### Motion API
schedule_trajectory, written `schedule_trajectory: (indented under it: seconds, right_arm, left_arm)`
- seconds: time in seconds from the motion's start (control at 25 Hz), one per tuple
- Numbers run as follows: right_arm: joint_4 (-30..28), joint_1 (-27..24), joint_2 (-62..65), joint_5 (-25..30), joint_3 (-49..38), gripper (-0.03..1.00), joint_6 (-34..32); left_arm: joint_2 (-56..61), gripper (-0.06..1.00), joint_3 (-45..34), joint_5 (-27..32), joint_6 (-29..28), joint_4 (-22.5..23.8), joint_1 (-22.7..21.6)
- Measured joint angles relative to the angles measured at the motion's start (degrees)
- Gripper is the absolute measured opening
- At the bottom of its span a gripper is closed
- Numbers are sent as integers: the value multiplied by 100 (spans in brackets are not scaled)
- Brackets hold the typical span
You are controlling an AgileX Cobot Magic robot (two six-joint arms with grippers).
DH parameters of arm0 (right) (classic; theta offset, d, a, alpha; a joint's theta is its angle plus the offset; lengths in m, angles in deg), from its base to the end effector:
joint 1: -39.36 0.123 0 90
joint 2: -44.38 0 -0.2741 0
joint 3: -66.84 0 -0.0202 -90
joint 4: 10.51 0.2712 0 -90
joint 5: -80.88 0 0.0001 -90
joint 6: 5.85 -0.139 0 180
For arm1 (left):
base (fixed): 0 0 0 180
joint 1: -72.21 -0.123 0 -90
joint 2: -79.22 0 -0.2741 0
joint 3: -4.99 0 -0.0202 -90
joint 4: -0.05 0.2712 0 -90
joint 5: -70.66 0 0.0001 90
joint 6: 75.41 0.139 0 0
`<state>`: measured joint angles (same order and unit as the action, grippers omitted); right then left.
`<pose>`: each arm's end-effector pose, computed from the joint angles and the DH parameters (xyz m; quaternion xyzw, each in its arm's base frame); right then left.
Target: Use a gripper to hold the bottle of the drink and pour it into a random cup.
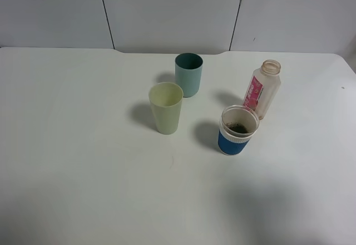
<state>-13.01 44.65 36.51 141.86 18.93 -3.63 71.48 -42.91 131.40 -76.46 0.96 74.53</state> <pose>0.0656 0.0007 0.2672 -0.0548 0.8496 -0.0077 0.5246 0.0654 -0.0007 0.2678 0.0091 0.8497 -0.0076 0.5271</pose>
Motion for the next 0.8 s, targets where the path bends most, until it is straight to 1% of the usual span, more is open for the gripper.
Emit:
schedule_trajectory:
  seconds: [0.2, 0.8]
  right_arm:
    - [-70, 0, 0, 0, 0, 81, -116]
    - [-94, 0, 0, 0, 0, 81, -121]
  left_arm:
    - [0, 93, 0, 0, 0, 0, 0]
    - [0, 93, 0, 0, 0, 0, 0]
